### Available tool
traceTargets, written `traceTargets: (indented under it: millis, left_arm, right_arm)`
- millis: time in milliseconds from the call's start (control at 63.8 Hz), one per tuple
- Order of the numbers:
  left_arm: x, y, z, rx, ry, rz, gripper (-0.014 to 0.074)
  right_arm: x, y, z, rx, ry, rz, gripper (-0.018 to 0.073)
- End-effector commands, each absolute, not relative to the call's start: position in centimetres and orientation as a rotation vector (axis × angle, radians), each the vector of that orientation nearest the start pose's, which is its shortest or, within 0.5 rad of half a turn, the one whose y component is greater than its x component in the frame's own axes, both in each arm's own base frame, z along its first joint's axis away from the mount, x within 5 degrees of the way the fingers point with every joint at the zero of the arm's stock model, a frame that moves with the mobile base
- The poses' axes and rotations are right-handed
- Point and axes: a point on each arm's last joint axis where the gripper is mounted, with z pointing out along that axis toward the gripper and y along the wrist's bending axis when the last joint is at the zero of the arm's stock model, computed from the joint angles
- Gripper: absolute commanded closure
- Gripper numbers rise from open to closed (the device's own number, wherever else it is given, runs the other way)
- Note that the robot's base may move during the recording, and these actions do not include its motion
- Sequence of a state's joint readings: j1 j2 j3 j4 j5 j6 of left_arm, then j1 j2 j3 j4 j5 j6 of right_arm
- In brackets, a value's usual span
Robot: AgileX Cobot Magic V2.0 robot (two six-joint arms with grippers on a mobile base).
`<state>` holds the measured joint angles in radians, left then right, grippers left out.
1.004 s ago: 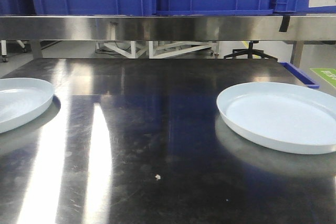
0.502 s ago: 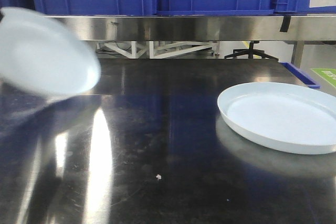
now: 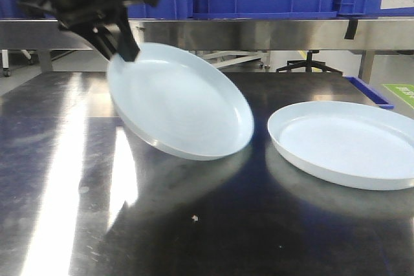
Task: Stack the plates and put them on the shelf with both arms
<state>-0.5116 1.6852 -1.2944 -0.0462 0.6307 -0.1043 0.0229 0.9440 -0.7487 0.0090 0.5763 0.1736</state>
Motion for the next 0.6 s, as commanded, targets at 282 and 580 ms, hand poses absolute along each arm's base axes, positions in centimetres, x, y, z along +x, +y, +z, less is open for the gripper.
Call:
traceTargets:
  millis: [282, 580]
  left_arm:
    - [33.1, -19.1, 27.7, 0.490, 2.405, -0.300, 0.0339]
    - [34.1, -16.6, 27.6, 0.403, 2.460, -0.247, 0.0290]
  right_arm:
    - [19.1, 0.4, 32.9, 0.165, 2.153, 0.116, 0.0090]
    - [19.1, 0.4, 32.9, 0.165, 2.153, 0.116, 0.0090]
